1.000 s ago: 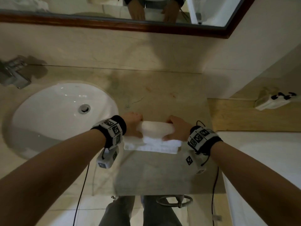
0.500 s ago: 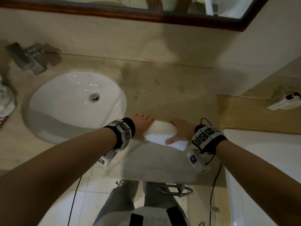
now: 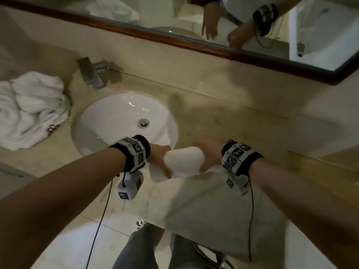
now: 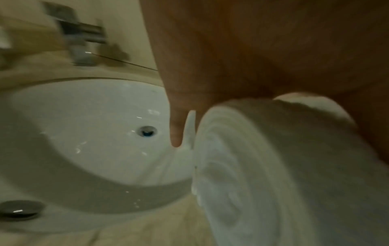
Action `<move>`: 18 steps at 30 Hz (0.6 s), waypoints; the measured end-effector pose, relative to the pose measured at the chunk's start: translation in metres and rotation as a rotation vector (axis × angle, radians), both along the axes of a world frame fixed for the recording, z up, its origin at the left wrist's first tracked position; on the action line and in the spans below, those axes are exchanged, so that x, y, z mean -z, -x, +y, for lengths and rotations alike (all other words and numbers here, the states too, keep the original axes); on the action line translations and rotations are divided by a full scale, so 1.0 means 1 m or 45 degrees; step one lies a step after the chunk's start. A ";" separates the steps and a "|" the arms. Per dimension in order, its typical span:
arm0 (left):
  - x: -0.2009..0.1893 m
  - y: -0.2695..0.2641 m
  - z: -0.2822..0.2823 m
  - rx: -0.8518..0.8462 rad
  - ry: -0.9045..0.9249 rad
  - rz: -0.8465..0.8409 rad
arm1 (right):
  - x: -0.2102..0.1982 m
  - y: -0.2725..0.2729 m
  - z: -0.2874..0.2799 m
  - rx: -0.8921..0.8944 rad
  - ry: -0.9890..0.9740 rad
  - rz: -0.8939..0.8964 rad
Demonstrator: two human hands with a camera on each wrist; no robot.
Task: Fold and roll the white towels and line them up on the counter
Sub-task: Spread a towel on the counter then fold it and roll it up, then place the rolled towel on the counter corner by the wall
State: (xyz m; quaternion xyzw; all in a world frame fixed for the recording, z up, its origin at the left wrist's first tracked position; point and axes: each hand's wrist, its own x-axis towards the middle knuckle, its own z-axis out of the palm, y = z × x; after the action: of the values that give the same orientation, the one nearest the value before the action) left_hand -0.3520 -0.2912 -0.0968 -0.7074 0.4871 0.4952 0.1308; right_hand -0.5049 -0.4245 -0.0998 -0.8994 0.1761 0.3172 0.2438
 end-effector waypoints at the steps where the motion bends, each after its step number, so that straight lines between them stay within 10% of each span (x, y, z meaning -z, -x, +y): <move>1: -0.009 -0.016 0.008 -0.102 0.033 -0.008 | -0.007 -0.023 -0.002 -0.090 0.045 -0.017; 6: -0.066 -0.108 0.063 -0.622 0.311 -0.076 | -0.053 -0.143 0.012 -0.318 0.263 -0.323; 18: -0.132 -0.371 0.168 -1.058 0.702 -0.370 | -0.095 -0.440 0.102 -0.364 0.642 -1.108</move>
State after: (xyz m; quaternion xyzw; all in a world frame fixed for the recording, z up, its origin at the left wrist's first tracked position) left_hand 0.0186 -0.1237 0.0353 -0.9107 0.2544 0.2553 -0.2019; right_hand -0.0646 -0.3226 -0.0046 -0.9938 0.0050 -0.1080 0.0248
